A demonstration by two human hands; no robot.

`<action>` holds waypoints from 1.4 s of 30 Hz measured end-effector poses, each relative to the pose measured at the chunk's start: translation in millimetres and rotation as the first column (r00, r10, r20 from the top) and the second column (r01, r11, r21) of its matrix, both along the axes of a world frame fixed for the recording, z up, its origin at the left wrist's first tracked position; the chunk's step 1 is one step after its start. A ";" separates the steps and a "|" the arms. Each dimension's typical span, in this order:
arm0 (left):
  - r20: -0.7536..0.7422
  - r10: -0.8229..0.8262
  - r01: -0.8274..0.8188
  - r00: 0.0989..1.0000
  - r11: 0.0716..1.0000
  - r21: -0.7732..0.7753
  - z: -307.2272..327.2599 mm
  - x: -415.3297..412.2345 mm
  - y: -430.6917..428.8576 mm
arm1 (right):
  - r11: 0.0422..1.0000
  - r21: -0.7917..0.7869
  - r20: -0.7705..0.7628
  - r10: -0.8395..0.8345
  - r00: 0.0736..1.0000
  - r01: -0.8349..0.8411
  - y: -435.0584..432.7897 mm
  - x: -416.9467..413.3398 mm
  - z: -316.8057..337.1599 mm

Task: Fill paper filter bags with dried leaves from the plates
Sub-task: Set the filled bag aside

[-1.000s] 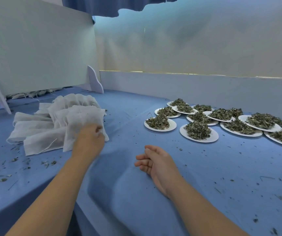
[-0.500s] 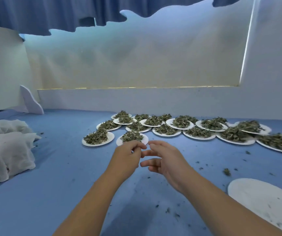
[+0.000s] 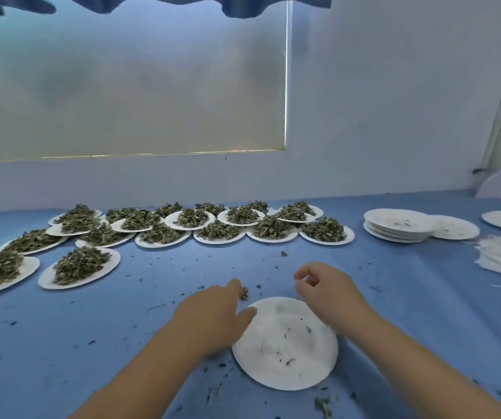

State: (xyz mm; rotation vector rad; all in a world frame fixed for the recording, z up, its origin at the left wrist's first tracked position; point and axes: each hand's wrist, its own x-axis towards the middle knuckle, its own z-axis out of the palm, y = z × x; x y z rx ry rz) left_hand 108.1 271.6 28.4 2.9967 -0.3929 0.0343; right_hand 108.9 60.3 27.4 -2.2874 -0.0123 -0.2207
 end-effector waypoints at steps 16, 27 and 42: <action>-0.376 0.043 -0.326 0.926 0.591 -0.737 -1.8 9.8 -48.7 | 0.988 0.086 -0.125 -0.121 0.985 0.132 -78.0 -22.8 -16.2; -0.334 -0.075 -0.302 0.940 0.280 -0.911 -5.4 40.6 -137.5 | 0.684 0.675 -0.279 -0.111 0.954 0.277 -167.3 -7.1 -7.3; -0.171 -0.062 -0.105 0.983 0.575 -0.812 -40.6 61.1 -128.1 | 0.353 0.815 -0.276 -0.459 0.844 0.459 -258.8 132.9 9.7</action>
